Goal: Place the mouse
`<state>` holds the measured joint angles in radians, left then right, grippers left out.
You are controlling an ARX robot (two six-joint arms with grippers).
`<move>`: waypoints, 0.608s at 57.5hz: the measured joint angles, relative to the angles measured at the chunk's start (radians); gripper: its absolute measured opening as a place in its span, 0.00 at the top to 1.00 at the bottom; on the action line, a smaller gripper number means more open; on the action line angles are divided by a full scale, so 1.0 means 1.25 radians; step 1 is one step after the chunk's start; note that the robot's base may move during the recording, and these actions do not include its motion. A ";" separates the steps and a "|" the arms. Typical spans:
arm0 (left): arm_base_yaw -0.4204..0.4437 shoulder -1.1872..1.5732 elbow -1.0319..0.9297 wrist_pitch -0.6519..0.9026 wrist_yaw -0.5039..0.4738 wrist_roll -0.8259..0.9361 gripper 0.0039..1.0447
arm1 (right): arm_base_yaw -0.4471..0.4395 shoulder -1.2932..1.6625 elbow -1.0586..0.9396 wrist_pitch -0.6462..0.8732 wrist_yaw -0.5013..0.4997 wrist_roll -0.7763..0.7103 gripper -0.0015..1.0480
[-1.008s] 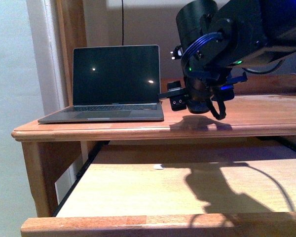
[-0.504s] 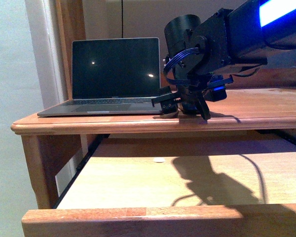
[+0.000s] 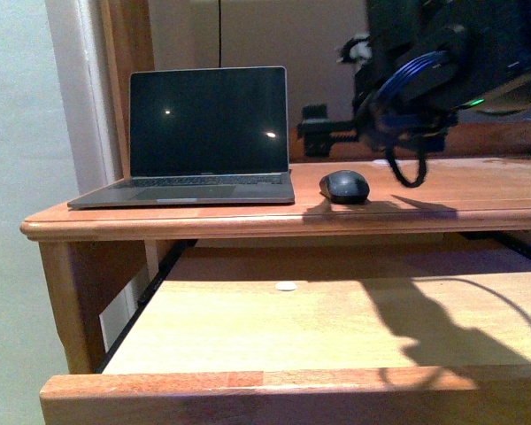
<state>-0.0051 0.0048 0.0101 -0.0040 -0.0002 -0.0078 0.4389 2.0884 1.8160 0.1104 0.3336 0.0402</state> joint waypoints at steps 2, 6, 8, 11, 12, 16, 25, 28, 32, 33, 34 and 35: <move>0.000 0.000 0.000 0.000 0.000 0.000 0.07 | -0.012 -0.036 -0.043 0.031 -0.024 0.006 0.07; 0.000 0.000 0.000 0.000 0.000 0.000 0.07 | -0.043 -0.128 -0.157 0.113 -0.087 0.009 0.07; 0.000 0.000 0.000 0.000 0.000 0.000 0.07 | -0.058 -0.170 -0.212 0.150 -0.114 0.009 0.07; 0.000 0.000 0.000 0.000 0.000 0.000 0.07 | -0.079 -0.222 -0.284 0.190 -0.152 0.010 0.07; 0.000 0.000 0.000 0.000 0.000 0.000 0.07 | -0.090 -0.248 -0.322 0.208 -0.172 0.011 0.07; 0.000 0.000 0.000 0.000 0.000 0.000 0.07 | -0.128 -0.319 -0.433 0.259 -0.236 0.018 0.07; 0.000 0.000 0.000 0.000 0.000 0.000 0.07 | -0.262 -0.511 -0.767 0.352 -0.426 0.043 0.07; 0.000 0.000 0.000 0.000 0.000 0.000 0.07 | -0.300 -0.570 -0.845 0.364 -0.489 0.046 0.07; 0.000 0.000 0.000 0.000 0.000 0.000 0.07 | -0.338 -0.628 -0.914 0.376 -0.554 0.046 0.07; 0.000 0.000 0.000 0.000 0.000 0.000 0.07 | -0.351 -0.646 -0.934 0.378 -0.570 0.046 0.07; 0.000 0.000 0.000 0.000 0.000 0.000 0.07 | -0.364 -0.664 -0.953 0.378 -0.598 0.046 0.07; 0.000 0.000 0.000 0.000 0.000 0.000 0.07 | -0.371 -0.672 -0.963 0.379 -0.609 0.045 0.07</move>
<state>-0.0051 0.0048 0.0101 -0.0040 -0.0002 -0.0078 -0.0246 1.2484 0.6128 0.5846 -0.4274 0.0971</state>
